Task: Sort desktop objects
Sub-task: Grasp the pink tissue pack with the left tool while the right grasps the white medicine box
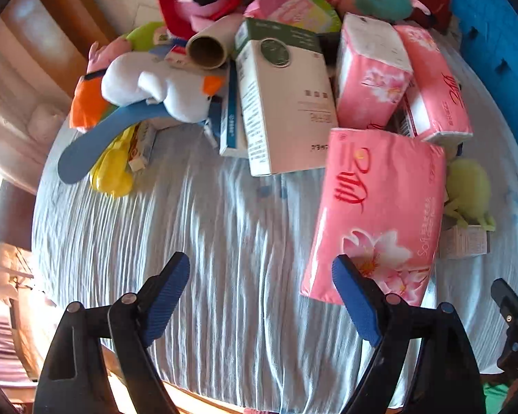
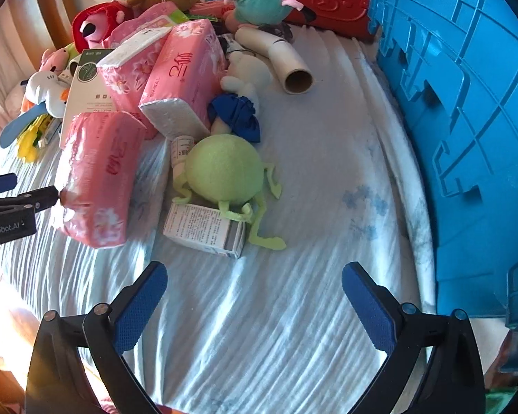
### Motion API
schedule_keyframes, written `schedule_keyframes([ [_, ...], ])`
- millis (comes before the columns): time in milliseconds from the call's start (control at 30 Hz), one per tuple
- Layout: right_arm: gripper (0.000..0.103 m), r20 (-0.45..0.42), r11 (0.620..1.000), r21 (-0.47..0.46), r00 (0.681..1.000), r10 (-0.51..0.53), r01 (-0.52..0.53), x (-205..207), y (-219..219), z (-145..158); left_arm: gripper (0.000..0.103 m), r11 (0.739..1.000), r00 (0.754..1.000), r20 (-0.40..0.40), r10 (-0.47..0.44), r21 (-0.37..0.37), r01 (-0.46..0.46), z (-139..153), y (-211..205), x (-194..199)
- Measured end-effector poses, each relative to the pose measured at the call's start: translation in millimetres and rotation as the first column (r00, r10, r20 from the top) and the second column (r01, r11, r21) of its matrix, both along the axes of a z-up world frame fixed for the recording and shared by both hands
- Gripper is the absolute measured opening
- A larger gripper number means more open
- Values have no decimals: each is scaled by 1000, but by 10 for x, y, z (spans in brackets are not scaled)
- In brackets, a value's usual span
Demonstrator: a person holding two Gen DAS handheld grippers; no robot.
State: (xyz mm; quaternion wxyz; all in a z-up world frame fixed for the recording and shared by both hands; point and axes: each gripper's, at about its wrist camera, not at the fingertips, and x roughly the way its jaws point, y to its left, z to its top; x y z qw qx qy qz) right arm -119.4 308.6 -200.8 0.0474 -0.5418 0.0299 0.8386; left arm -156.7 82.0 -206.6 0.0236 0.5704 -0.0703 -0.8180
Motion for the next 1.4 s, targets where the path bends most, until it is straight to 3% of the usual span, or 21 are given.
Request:
schedule_keyframes([
  [100,103,6,1000,0,1000,9,-9,-8,-43,-20,85,996,999,-30,-13,90,16,130,-20,56],
  [267,103,0,1000,3,1000,5,-5,-1,-40,18,85,976,980,-55,-190,94,194,214,453,76],
  [433,103,2,1000,2,1000,-19,19,27,13,19,85,954,954,27,-299,7,299,-120,746,-37],
  [567,103,14,999,1,999,-35,35,-2,7,-13,93,941,941,68,-331,102,323,-313,799,-167],
  [633,103,27,999,0,999,-40,40,-24,5,-49,95,941,940,72,-335,76,330,-426,815,-218],
  [700,103,36,999,1,998,-43,43,-48,-12,-81,90,948,944,96,-315,-10,318,-572,768,-238],
  [833,103,34,999,-9,998,-45,45,-97,-40,-99,89,965,964,78,-255,78,249,-572,405,-214],
  [967,103,50,997,-45,997,-57,59,-229,-78,-198,90,969,966,93,-240,87,232,-646,289,-274],
  [1100,103,59,993,-86,996,-71,76,-390,-120,-324,102,972,971,103,-215,114,203,-680,221,-342],
  [1167,103,72,991,-99,994,-87,94,-460,-115,-400,103,972,976,99,-192,157,175,-694,131,-376],
  [1400,102,70,992,-72,992,-102,107,-551,-220,-532,103,970,976,77,-204,153,191,-643,124,-384],
])
